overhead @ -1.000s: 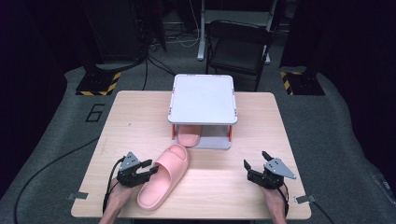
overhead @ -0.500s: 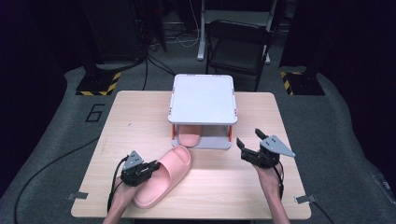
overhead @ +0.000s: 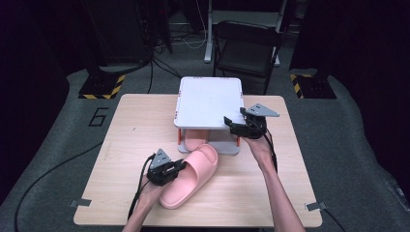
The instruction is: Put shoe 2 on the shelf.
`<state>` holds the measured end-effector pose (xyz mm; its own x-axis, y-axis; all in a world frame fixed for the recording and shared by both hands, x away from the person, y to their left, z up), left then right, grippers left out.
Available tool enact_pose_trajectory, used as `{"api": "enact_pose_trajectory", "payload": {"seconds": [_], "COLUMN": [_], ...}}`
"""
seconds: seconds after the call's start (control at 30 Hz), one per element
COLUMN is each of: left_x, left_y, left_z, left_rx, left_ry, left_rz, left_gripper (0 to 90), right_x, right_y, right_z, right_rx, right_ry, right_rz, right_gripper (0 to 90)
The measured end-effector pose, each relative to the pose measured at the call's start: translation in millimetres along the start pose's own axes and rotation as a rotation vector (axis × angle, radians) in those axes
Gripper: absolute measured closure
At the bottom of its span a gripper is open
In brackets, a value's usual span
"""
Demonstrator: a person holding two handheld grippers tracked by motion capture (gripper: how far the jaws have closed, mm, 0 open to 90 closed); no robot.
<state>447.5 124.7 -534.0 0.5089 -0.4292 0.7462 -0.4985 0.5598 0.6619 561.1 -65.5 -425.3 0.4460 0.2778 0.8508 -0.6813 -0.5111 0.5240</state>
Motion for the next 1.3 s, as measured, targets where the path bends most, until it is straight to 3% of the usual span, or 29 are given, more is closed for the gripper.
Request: {"api": "enact_pose_trajectory", "payload": {"seconds": [0.07, 0.13, 0.2, 0.23, 0.27, 0.33, 0.43, 0.57, 0.83, 0.87, 0.93, 0.97, 1.0, 1.07, 1.1, 1.13, 1.17, 1.2, 1.3], "left_x": [5.1, 12.1, 20.9, 23.3, 28.6, 35.4, 45.8, 60.0, 71.7, 72.6, 77.6, 79.6, 78.8, 74.0, 67.9, 62.5, 59.7, 54.3, 41.4], "left_y": [-7.4, -16.7, -28.6, -32.0, -37.3, -45.8, -58.0, -76.0, -98.3, -98.7, -97.7, -97.8, -96.7, -94.9, -92.4, -86.8, -81.7, -70.8, -42.5], "left_z": [1.8, 4.5, 5.8, 5.4, 5.2, 4.6, 4.9, 2.3, -7.2, -10.2, -10.6, -6.6, -5.5, -5.0, -5.4, -9.5, -7.7, -8.5, -1.0], "left_rx": [0.011, -0.006, -0.024, -0.026, -0.017, 0.007, 0.02, 0.063, 0.136, 0.145, 0.137, 0.117, 0.096, 0.095, 0.088, 0.104, 0.105, 0.122, 0.067], "left_ry": [-0.001, 0.024, 0.091, 0.103, 0.137, 0.147, 0.197, 0.289, 0.376, 0.352, 0.374, 0.45, 0.447, 0.418, 0.361, 0.253, 0.233, 0.146, 0.04], "left_rz": [0.001, 0.009, 0.027, 0.024, 0.043, 0.043, 0.044, 0.07, 0.087, 0.081, 0.113, 0.131, 0.122, 0.086, 0.044, 0.019, 0.027, 0.041, 0.044], "left_gripper": [80.4, 80.4, 80.6, 80.6, 80.5, 80.3, 80.2, 79.9, 80.3, 80.2, 78.8, 75.5, 69.0, 57.0, 51.8, 47.9, 45.4, 43.8, 35.8], "right_x": [-2.8, -2.7, -2.6, -3.5, -3.7, -3.3, -3.4, -3.1, -4.3, -4.6, -4.6, -4.2, -4.7, -4.6, -5.0, -5.4, -4.9, -5.5, -5.5], "right_y": [-4.0, -4.3, -4.9, -4.4, -4.3, -4.5, -4.4, -4.0, -1.9, -1.8, -1.6, -1.5, -1.1, -0.8, -0.5, 0.0, 0.3, 0.9, 1.2], "right_z": [1.5, 1.5, 1.3, 1.2, 1.2, 0.7, -0.2, 0.0, 0.9, 0.8, 1.1, 1.2, 1.2, 2.0, 2.5, 3.0, 3.1, 3.3, 3.9], "right_rx": [-0.004, 0.0, 0.002, 0.001, -0.001, -0.003, -0.008, -0.018, -0.028, -0.027, -0.028, -0.033, -0.033, -0.033, -0.036, -0.037, -0.04, -0.042, -0.044], "right_ry": [0.021, 0.025, 0.029, 0.025, 0.026, 0.03, 0.03, 0.027, 0.033, 0.027, 0.031, 0.032, 0.034, 0.039, 0.042, 0.047, 0.044, 0.046, 0.043], "right_rz": [-0.005, 0.0, 0.006, 0.0, 0.0, 0.003, 0.001, 0.007, -0.002, -0.003, 0.002, 0.007, 0.003, 0.006, 0.005, 0.005, 0.012, 0.007, 0.016], "right_gripper": [24.7, 24.8, 24.8, 24.8, 24.8, 24.7, 24.2, 24.0, 23.6, 23.6, 23.5, 23.5, 23.4, 23.1, 22.9, 22.9, 22.9, 22.9, 22.6]}}
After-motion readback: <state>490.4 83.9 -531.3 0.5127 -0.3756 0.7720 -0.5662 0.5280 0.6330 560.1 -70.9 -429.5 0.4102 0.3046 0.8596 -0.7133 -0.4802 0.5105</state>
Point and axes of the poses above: each handheld gripper's, and its own axes: y roughly backward along the jaws, x roughly out of its top, z roughly to its right, the point moved 10 cm from there along -y, roughly forward along the jaws, and after that the axes turned 14 degrees about -z, right-handed, at the moved point
